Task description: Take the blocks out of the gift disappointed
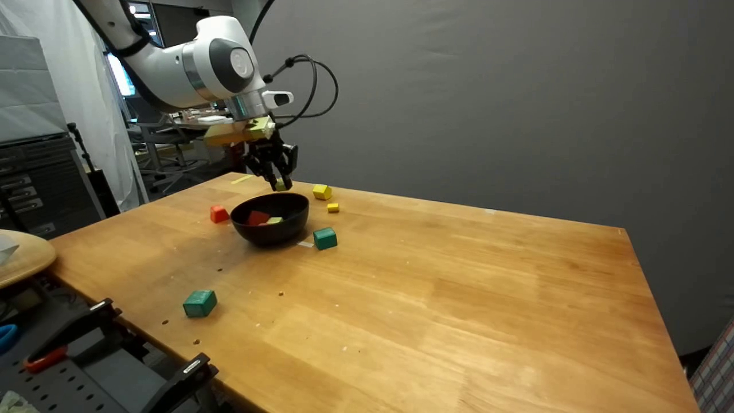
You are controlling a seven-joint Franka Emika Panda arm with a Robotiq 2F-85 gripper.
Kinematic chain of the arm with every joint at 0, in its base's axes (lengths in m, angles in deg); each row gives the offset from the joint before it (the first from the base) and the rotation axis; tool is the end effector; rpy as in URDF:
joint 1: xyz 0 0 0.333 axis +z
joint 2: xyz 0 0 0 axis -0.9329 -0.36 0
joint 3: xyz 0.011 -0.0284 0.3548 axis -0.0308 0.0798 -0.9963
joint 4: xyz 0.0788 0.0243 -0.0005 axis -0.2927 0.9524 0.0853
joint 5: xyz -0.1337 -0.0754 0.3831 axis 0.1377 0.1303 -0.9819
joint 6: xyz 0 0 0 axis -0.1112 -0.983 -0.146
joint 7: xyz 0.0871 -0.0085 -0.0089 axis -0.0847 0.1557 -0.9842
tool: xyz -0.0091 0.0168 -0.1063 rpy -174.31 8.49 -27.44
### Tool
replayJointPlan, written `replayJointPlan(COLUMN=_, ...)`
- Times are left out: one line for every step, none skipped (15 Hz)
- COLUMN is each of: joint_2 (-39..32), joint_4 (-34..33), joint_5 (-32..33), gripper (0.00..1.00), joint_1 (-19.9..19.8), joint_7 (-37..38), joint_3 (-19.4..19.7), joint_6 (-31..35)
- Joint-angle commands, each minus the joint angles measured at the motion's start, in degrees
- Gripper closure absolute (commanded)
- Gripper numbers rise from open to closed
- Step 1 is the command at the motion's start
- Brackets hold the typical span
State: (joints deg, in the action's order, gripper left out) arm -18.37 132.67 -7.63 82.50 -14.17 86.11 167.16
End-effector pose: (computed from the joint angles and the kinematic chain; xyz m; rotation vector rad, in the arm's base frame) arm 0.5947 0.1520 0.2447 2.9752 0.5183 0.2575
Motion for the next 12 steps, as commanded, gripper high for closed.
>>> replayJointPlan(joint_2=3.35, joint_4=0.73, joint_5=2.98, gripper=0.82, joint_1=1.77, joint_7=0.01, joint_3=-0.67, joint_6=5.43)
replayJointPlan(joint_2=2.11, joint_4=-0.99, joint_5=2.2, gripper=0.82, joint_1=1.75, joint_7=-0.95, joint_3=-1.84, joint_6=5.94)
replayJointPlan(joint_2=0.42, joint_4=-3.01, joint_5=0.77, gripper=0.82, joint_1=1.66, joint_7=-1.9, joint_3=-3.24, joint_6=5.71)
replayJointPlan(joint_2=-1.42, joint_4=-5.14, joint_5=-1.16, gripper=0.82, joint_1=1.26, joint_7=-3.16, joint_3=-5.13, joint_6=4.86)
replayJointPlan(joint_2=-2.72, joint_4=-6.86, joint_5=-3.86, gripper=0.82, joint_1=0.39, joint_7=-4.91, joint_3=-7.47, joint_6=3.27)
replayJointPlan(joint_2=-4.07, joint_4=-8.58, joint_5=-6.04, gripper=0.82, joint_1=0.04, joint_7=-5.55, joint_3=-8.92, joint_6=2.35)
replayJointPlan(joint_2=-5.44, joint_4=-10.35, joint_5=-8.16, gripper=0.82, joint_1=-0.25, joint_7=-6.06, joint_3=-9.94, joint_6=1.33)
replayJointPlan(joint_2=-6.73, joint_4=-12.0, joint_5=-8.78, gripper=0.82, joint_1=0.31, joint_7=-5.4, joint_3=-9.57, joint_6=0.35)
replayJointPlan(joint_2=-7.84, joint_4=-13.47, joint_5=-9.26, gripper=0.79, joint_1=0.85, joint_7=-4.2, joint_3=-8.92, joint_6=-0.46)
replayJointPlan(joint_2=-8.86, joint_4=-14.87, joint_5=-9.46, gripper=0.69, joint_1=1.25, joint_7=-3.15, joint_3=-8.16, joint_6=-1.09)
replayJointPlan(joint_2=-9.62, joint_4=-16.06, joint_5=-9.92, gripper=0.51, joint_1=1.38, joint_7=-2.33, joint_3=-7.62, joint_6=-1.85)
replayJointPlan(joint_2=-10.24, joint_4=-17.13, joint_5=-10.24, gripper=0.4, joint_1=1.6, joint_7=-1.43, joint_3=-7.02, joint_6=-2.42)
